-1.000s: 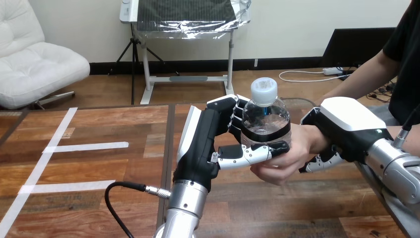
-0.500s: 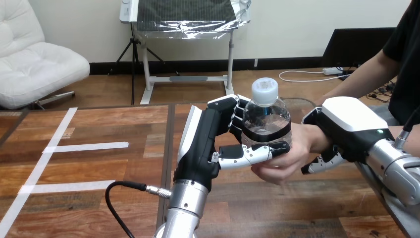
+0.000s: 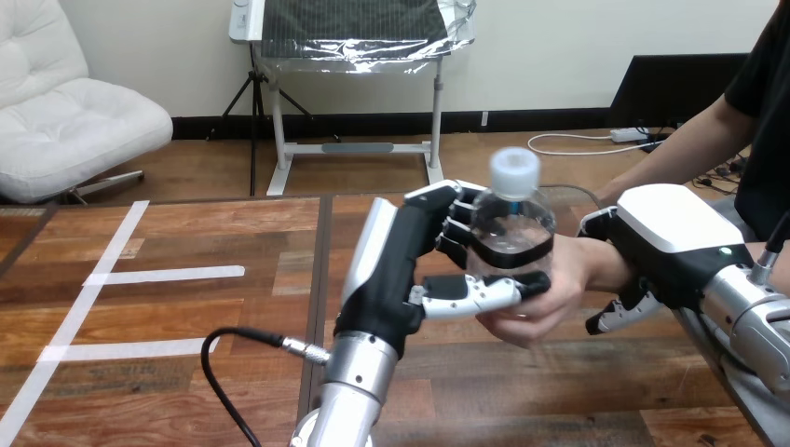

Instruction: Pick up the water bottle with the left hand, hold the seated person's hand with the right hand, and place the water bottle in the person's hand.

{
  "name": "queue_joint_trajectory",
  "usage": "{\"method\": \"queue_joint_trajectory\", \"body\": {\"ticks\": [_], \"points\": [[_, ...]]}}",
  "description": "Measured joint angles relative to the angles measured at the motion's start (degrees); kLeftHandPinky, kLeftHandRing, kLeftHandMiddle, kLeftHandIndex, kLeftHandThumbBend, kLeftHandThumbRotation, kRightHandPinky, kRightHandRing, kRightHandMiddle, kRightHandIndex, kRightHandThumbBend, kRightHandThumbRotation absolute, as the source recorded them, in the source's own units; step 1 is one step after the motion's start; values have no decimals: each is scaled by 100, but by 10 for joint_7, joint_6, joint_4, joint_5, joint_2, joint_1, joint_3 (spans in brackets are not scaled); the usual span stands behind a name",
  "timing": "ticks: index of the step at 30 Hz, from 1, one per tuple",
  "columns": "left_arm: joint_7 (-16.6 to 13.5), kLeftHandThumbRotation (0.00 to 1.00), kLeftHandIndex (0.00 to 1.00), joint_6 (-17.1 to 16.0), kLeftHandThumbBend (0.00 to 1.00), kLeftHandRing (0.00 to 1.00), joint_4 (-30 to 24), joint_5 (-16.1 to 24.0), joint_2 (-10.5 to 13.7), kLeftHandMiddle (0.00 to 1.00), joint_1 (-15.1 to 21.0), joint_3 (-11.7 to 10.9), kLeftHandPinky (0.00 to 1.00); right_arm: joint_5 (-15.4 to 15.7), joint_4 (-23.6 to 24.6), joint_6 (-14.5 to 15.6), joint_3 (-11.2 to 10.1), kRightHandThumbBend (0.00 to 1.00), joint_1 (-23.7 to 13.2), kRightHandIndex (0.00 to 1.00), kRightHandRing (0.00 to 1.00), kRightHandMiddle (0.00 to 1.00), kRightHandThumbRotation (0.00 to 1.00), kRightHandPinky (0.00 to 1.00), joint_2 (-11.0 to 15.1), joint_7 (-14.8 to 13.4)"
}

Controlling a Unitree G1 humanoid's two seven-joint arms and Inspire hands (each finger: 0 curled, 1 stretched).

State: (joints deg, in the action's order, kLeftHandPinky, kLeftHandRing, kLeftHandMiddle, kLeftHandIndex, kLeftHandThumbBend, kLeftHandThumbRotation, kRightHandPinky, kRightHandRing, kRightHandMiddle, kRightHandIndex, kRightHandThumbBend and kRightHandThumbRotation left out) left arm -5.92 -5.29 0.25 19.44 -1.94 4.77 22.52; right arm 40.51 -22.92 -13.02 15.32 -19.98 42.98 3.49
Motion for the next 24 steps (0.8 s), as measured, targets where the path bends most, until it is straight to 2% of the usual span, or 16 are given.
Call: {"method": "queue_joint_trajectory", "body": {"ticks": [5, 13, 24], "points": [[9, 61, 99, 6, 99, 99, -3, 15, 1, 99, 2, 7, 99, 0, 0, 4, 0, 92, 3, 84, 81, 87, 0, 70, 1, 0], [14, 65, 100, 10, 100, 100, -3, 24, 1, 100, 2, 16, 100, -1, 0, 4, 0, 92, 5, 85, 81, 88, 0, 70, 3, 2], [13, 63, 100, 11, 100, 100, -3, 34, 3, 100, 3, 24, 100, -1, 0, -5, -1, 92, 5, 84, 81, 87, 0, 70, 6, 2]]}}
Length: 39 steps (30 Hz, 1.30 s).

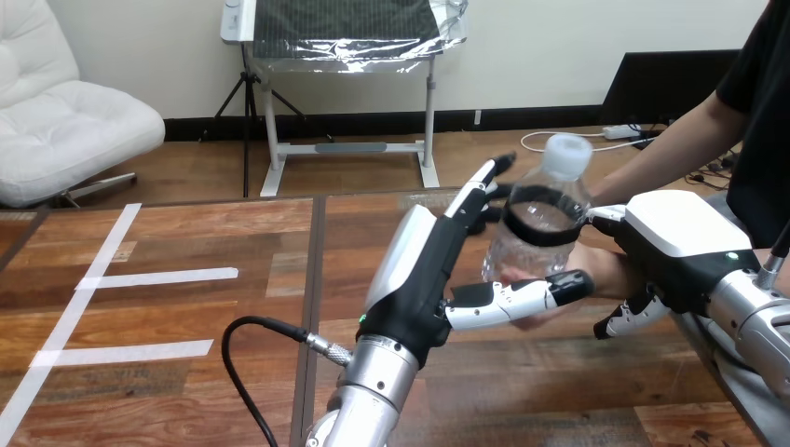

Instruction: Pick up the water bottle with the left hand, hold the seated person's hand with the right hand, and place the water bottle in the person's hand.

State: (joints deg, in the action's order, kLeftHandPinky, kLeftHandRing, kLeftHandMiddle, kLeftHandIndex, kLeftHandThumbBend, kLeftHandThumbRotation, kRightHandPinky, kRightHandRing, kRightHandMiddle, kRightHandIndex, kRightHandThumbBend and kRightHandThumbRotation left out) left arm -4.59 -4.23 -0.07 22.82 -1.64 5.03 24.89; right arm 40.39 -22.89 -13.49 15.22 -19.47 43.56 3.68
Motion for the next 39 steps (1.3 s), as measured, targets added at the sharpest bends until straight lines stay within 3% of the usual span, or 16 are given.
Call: {"method": "queue_joint_trajectory", "body": {"ticks": [39], "points": [[-19, 60, 100, 0, 97, 100, 0, 2, 0, 100, 0, 0, 100, -2, 0, -10, 0, 91, 0, 83, 81, 86, 0, 70, 6, 0]]}}
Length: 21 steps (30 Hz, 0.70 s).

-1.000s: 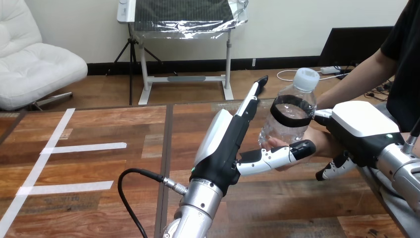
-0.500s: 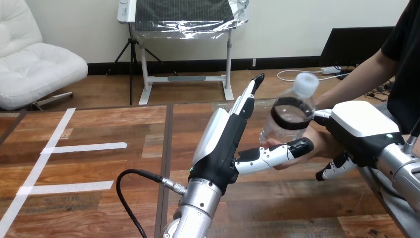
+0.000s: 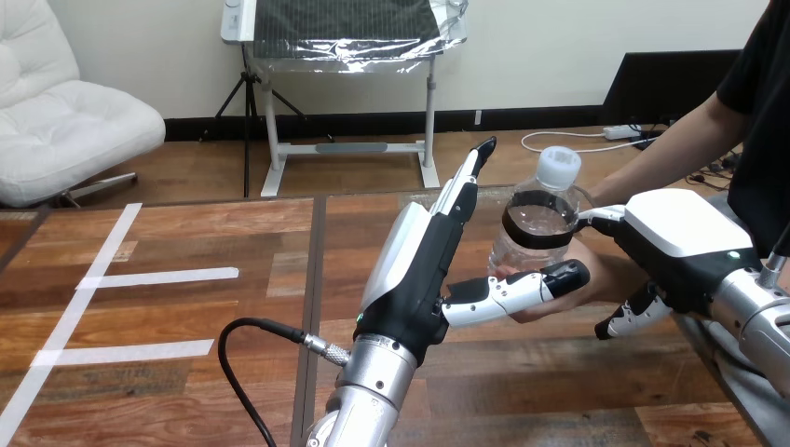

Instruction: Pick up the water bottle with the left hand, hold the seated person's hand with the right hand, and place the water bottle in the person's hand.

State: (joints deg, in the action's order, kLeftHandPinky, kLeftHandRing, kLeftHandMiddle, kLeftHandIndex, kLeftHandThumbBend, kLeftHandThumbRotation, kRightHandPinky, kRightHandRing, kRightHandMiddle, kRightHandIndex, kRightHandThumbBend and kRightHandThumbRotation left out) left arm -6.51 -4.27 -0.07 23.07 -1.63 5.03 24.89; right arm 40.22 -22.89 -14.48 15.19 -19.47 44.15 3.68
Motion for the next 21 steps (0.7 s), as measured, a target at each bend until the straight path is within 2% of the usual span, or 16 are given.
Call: {"method": "queue_joint_trajectory", "body": {"ticks": [11, 21], "points": [[0, 59, 100, 0, 95, 100, 0, -1, 0, 100, 0, 0, 100, -19, 4, 2, -6, 91, 3, 84, 81, 87, 0, 70, 0, 3], [-5, 56, 100, -3, 92, 100, 0, -8, 0, 100, 0, -1, 99, -44, 58, 31, -39, 90, 36, 84, 79, 87, 0, 68, 0, 12]]}}
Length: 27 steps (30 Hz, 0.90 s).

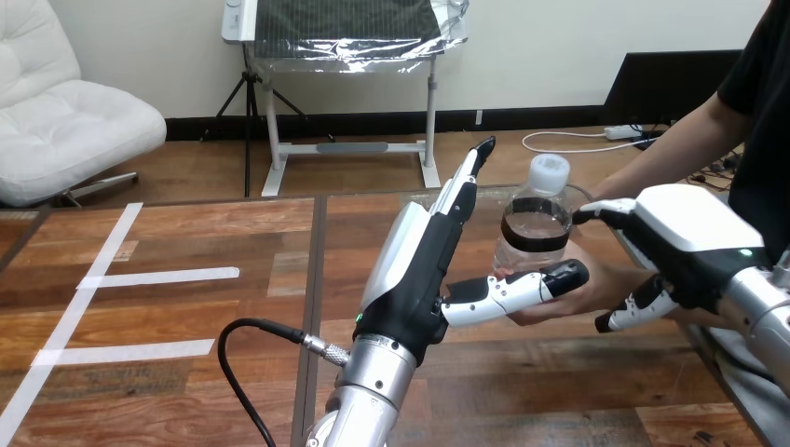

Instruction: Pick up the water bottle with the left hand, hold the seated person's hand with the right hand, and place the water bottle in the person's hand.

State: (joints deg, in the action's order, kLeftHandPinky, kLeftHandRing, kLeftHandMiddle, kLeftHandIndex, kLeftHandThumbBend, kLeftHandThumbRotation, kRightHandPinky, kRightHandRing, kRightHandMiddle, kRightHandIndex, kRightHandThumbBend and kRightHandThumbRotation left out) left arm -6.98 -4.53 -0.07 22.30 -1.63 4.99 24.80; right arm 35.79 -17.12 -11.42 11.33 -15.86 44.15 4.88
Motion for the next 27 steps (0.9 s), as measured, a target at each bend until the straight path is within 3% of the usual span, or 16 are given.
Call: {"method": "queue_joint_trajectory", "body": {"ticks": [16, 27], "points": [[-9, 69, 100, -39, 80, 99, -8, -23, 1, 100, -23, -3, 98, -48, 150, 71, -65, 76, 86, 85, 81, 89, 0, 70, -4, 16], [-10, 72, 95, -87, 73, 92, -29, -47, 0, 95, -67, -11, 89, -82, 249, 90, -107, 65, 149, 84, 83, 87, 0, 71, -40, 14]]}}
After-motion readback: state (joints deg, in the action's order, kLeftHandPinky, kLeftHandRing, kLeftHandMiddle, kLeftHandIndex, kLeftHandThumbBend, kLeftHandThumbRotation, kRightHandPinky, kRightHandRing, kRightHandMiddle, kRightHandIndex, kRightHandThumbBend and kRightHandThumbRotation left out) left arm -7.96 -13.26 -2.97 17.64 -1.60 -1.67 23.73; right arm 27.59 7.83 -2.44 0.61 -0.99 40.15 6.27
